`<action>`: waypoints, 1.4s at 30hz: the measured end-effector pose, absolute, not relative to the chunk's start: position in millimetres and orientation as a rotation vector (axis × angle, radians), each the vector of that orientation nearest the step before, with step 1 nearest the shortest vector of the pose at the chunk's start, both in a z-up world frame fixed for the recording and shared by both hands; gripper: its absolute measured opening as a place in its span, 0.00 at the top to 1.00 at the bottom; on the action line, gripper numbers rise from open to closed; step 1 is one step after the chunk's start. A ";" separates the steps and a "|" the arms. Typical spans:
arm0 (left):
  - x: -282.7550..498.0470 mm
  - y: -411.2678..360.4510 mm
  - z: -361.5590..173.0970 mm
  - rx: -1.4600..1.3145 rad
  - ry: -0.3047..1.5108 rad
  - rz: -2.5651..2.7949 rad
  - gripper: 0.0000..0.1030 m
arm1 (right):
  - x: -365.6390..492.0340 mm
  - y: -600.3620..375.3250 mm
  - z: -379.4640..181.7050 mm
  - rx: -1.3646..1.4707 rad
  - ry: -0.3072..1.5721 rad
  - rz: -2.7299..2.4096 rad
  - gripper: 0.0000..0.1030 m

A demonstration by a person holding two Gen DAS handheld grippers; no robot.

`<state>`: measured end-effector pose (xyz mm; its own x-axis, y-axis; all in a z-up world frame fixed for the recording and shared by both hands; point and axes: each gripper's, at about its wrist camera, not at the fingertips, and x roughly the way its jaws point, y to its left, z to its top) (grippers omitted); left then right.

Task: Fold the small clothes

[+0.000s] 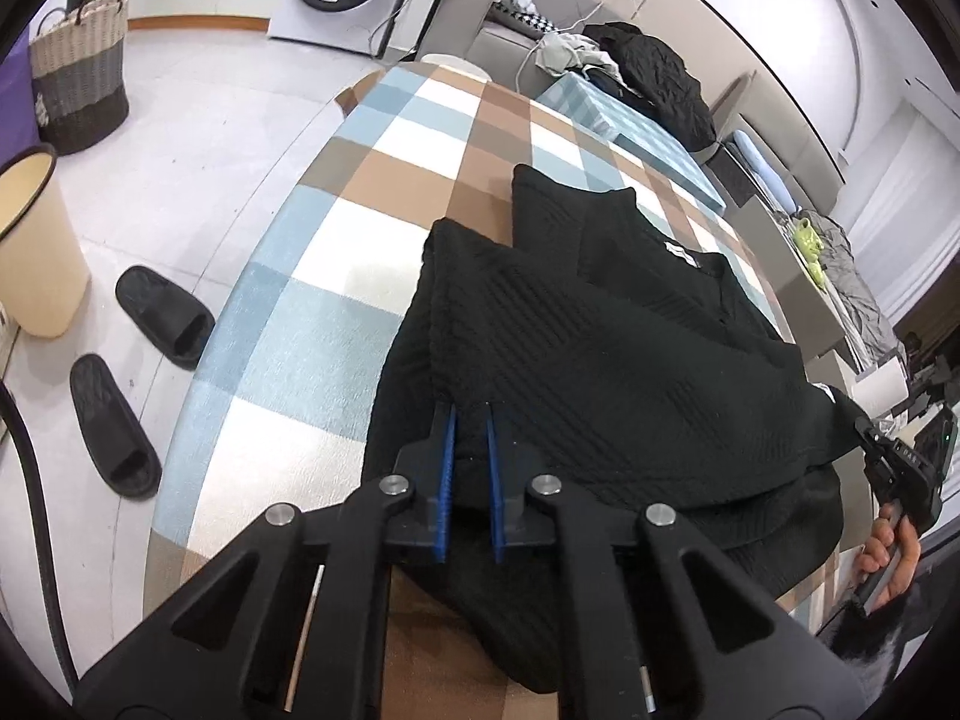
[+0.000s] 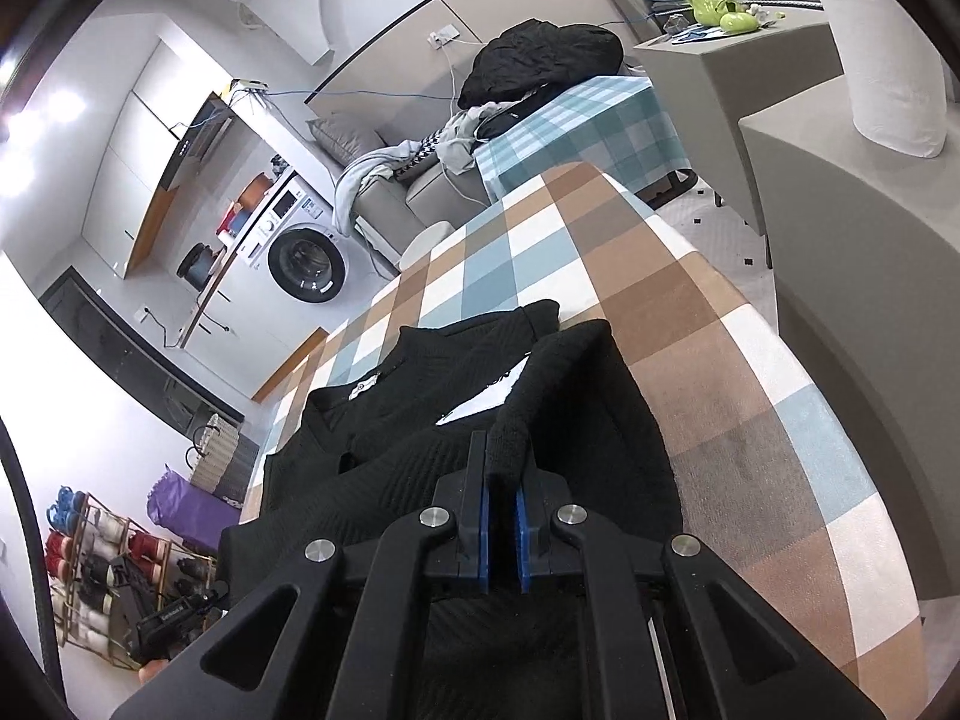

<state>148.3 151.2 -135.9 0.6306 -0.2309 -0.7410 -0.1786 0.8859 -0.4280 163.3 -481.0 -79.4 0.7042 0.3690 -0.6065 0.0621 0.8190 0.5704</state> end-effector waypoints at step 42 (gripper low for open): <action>304.5 153.6 -110.4 -0.427 0.862 -0.053 0.38 | 312.4 -484.0 -103.0 0.527 0.956 -0.034 0.41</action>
<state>304.5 153.6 -110.4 0.6552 -0.2153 -0.7241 -0.1254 0.9142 -0.3853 312.4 -484.0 -103.0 0.5864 0.2000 -0.7849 0.2556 0.8738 0.4136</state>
